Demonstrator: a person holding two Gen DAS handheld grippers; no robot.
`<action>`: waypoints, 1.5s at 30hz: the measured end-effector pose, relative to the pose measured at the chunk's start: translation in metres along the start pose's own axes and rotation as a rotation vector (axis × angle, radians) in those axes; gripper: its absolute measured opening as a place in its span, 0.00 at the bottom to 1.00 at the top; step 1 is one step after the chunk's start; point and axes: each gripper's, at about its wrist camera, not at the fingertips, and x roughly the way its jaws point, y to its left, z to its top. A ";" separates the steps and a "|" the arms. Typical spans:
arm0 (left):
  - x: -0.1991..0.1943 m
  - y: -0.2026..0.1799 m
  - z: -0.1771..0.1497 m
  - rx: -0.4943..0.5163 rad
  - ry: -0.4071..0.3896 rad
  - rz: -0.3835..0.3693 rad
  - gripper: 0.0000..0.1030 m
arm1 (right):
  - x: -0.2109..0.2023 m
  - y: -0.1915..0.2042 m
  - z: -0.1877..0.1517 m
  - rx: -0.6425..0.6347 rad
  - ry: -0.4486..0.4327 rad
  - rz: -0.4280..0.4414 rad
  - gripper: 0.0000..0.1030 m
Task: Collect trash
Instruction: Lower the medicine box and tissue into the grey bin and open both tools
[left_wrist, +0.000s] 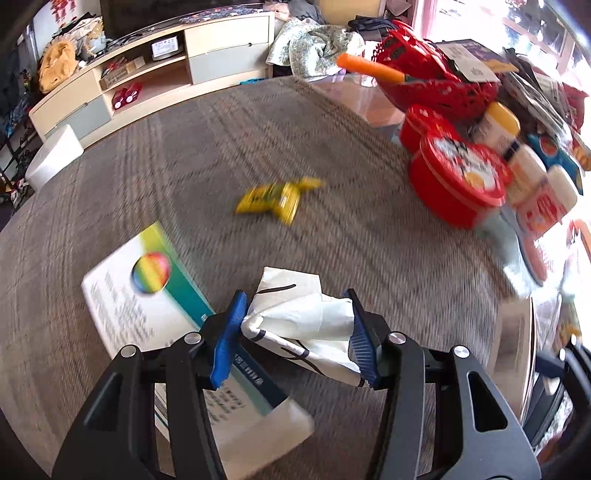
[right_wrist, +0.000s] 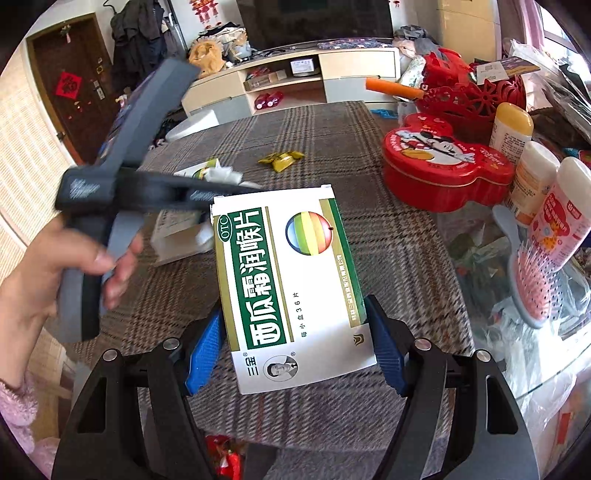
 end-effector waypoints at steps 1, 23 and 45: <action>-0.008 0.006 -0.011 -0.009 0.003 -0.005 0.49 | -0.001 0.003 -0.002 -0.003 0.000 0.001 0.71; -0.201 -0.005 -0.218 -0.127 -0.050 -0.014 0.49 | -0.115 0.093 -0.110 -0.012 0.053 -0.085 0.71; -0.125 -0.019 -0.379 -0.196 0.055 -0.093 0.49 | -0.044 0.133 -0.207 0.128 0.202 -0.025 0.71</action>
